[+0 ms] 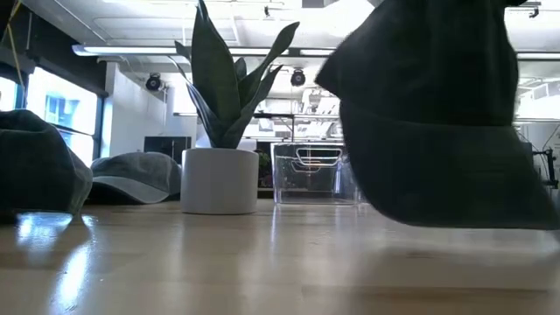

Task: Pick & Place hat
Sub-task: Put the right green cap into the left transparent bin

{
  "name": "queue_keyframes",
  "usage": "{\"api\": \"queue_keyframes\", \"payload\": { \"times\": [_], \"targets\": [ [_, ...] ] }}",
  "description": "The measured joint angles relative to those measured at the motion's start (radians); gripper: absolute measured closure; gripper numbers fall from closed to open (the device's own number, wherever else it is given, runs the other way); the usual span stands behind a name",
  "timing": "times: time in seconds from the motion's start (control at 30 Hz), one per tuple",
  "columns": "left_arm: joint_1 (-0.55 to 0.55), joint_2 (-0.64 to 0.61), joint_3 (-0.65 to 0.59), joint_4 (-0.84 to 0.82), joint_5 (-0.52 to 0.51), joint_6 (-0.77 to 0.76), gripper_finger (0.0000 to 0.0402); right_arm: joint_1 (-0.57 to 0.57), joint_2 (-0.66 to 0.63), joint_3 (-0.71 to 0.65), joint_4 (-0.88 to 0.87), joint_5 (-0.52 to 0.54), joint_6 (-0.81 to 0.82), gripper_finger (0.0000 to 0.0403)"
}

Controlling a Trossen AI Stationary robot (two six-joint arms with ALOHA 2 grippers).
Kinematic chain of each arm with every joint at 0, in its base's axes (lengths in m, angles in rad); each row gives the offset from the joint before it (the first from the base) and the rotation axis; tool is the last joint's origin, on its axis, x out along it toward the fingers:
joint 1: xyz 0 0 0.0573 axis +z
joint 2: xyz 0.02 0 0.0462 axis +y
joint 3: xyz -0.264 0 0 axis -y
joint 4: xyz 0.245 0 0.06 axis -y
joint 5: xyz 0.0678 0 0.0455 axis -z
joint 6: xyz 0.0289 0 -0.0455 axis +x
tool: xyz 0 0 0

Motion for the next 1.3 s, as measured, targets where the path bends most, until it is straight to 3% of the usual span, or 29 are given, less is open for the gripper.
{"api": "queue_keyframes", "payload": {
  "times": [0.1, 0.33, 0.47, 0.7, 1.1, 1.2, 1.3],
  "targets": [
    [0.004, 0.046, 0.029, 0.029, 0.111, -0.019, 0.0077, 0.010, 0.000, 0.000, 0.000, 0.022, -0.002, 0.0401],
    [0.007, 0.080, 0.053, 0.034, 0.165, -0.043, 0.0078, 0.032, -0.001, -0.001, 0.004, 0.039, -0.010, 0.0400],
    [0.007, 0.092, 0.046, 0.008, 0.197, -0.047, 0.0102, 0.040, 0.000, -0.001, 0.005, 0.039, -0.008, 0.0399],
    [0.007, 0.138, 0.047, 0.020, 0.114, -0.184, 0.0143, 0.041, 0.000, -0.001, 0.006, 0.050, -0.007, 0.0400],
    [0.007, 0.148, 0.048, 0.019, 0.159, -0.443, 0.0152, 0.041, 0.000, -0.001, 0.001, 0.077, 0.010, 0.0398],
    [0.007, 0.148, 0.048, 0.018, 0.162, -0.447, 0.0181, 0.041, 0.000, -0.001, -0.004, 0.073, 0.031, 0.0399],
    [0.007, 0.148, 0.048, 0.017, 0.165, -0.423, 0.0240, 0.041, 0.000, -0.001, -0.015, 0.028, 0.056, 0.0400]
  ]
}}
